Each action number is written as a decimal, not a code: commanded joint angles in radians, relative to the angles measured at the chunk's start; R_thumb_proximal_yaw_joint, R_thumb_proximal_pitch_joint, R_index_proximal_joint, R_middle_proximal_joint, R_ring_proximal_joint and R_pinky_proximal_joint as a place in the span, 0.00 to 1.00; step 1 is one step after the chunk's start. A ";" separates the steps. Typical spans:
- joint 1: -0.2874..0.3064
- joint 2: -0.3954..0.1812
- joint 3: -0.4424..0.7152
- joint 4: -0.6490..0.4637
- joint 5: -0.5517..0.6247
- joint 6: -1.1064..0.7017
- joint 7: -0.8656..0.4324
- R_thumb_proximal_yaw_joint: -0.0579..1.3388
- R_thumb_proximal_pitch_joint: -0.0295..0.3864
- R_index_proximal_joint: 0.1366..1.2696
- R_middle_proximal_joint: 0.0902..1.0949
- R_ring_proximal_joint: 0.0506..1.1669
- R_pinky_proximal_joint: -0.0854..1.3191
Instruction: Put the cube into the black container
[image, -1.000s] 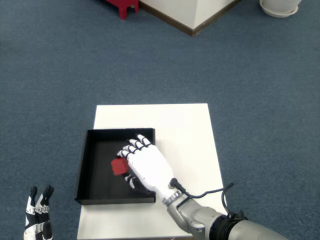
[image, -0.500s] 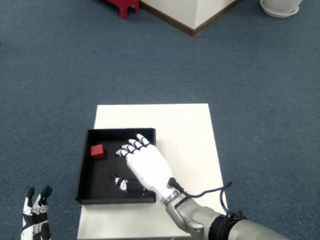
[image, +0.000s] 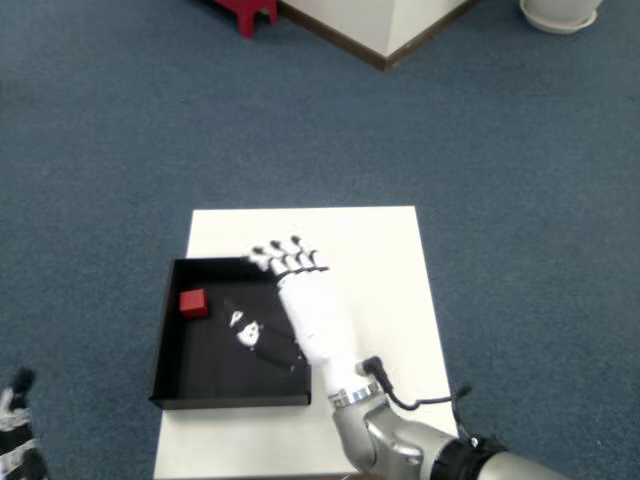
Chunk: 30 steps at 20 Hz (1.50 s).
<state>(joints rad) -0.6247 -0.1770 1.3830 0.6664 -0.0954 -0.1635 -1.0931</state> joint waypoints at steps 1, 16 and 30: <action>-0.005 -0.017 -0.056 -0.003 0.047 -0.154 -0.065 0.36 0.41 0.28 0.24 0.22 0.18; 0.182 -0.215 -0.136 0.305 0.232 -0.790 -0.064 0.19 0.79 0.25 0.25 0.23 0.19; 0.274 -0.132 -0.179 0.618 0.363 -1.049 0.051 0.17 0.96 0.22 0.27 0.26 0.20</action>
<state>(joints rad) -0.3218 -0.2939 1.2260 1.2836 0.2406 -1.1445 -1.0412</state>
